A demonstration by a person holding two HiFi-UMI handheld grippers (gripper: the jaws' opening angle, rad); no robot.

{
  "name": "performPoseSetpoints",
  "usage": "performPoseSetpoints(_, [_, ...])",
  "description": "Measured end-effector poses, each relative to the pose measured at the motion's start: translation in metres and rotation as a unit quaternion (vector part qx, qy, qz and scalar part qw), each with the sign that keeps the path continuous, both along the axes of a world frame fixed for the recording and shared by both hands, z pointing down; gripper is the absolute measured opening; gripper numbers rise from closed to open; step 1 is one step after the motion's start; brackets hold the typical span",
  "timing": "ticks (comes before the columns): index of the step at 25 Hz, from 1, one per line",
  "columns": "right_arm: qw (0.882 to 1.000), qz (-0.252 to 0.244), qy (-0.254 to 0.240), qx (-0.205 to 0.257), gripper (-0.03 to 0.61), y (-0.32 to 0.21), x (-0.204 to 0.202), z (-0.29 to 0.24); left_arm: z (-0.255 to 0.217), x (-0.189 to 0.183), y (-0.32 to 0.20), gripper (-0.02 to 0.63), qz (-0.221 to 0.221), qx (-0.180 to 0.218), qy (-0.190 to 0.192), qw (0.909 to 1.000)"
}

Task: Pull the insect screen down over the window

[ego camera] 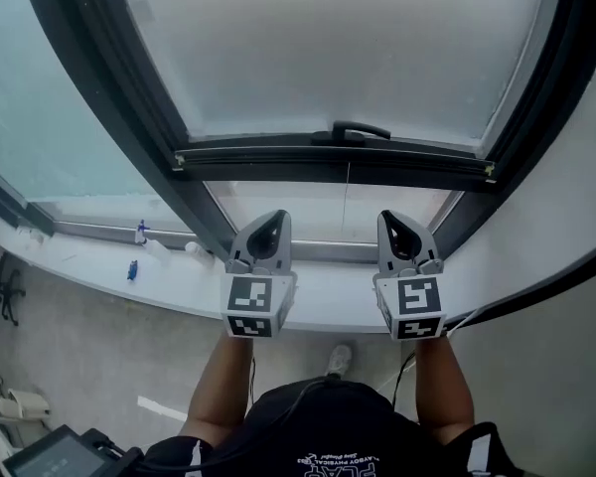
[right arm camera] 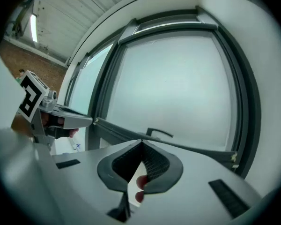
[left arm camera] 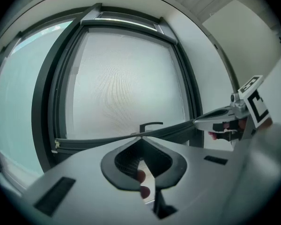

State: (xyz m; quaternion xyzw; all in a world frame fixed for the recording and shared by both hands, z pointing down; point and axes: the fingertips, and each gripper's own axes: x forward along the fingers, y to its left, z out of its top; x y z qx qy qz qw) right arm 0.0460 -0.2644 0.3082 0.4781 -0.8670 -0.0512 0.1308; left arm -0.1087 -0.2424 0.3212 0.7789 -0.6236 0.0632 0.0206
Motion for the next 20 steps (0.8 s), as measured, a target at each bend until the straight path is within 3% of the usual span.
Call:
performPoseSetpoints(5, [0.999, -0.001, 0.004, -0.040, 0.005, 0.041, -0.012, 0.053, 0.047, 0.008, 0.026, 0.003, 0.025, -0.042, 0.015, 0.9987])
performPoseSetpoints(9, [0.997, 0.032, -0.007, -0.064, 0.005, 0.099, -0.016, 0.054, 0.039, 0.003, 0.076, 0.003, 0.047, -0.056, 0.011, 0.9973])
performPoseSetpoints(14, [0.996, 0.036, -0.002, -0.079, 0.005, 0.156, -0.030, 0.061, 0.048, 0.008, 0.129, 0.003, 0.069, -0.066, 0.027, 0.9951])
performPoseSetpoints(20, [0.995, 0.062, -0.005, -0.084, 0.005, 0.199, -0.036, 0.070, 0.070, 0.014, 0.178, 0.003, 0.077, -0.081, 0.009, 0.9937])
